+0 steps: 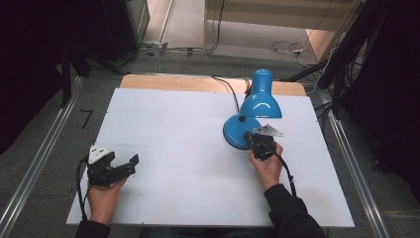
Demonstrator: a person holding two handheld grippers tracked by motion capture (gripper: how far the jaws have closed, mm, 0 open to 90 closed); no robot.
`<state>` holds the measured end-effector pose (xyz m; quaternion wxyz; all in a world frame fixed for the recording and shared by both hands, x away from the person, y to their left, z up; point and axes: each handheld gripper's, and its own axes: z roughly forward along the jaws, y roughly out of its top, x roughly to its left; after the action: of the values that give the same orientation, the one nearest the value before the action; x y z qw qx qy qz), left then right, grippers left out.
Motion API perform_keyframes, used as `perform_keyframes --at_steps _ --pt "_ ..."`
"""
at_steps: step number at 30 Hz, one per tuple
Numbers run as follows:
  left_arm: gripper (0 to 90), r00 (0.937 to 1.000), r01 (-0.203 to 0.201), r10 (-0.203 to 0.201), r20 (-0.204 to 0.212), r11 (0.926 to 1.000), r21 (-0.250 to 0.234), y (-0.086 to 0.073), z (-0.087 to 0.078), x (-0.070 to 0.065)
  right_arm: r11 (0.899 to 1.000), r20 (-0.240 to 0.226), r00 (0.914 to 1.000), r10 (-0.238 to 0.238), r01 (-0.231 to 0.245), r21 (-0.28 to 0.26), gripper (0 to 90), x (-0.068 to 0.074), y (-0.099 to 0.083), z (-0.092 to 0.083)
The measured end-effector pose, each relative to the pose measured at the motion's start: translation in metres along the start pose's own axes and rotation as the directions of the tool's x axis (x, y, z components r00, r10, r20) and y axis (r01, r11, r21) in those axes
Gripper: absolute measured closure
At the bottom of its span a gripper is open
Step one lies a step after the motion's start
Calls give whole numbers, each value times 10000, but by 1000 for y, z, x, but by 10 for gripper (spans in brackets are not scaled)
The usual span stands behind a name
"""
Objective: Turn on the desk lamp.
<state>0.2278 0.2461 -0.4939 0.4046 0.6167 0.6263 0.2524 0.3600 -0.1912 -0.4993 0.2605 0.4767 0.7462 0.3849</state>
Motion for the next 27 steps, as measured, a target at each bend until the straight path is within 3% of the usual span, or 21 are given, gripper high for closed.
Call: perform_keyframes --at_steps 8,23,27 --pt "144 10000 -14 14 -9 10000 33 0 0 0 9999 -58 9999 -90 91 78 880 2 -2 -2" --pt "145 10000 13 -13 19 10000 17 0 0 0 9995 -280 9991 310 -307 96 876 -1 -2 -2" --pt "145 10000 24 -24 28 10000 -1 0 0 0 9990 -539 9975 455 -452 58 758 -3 -1 -1"
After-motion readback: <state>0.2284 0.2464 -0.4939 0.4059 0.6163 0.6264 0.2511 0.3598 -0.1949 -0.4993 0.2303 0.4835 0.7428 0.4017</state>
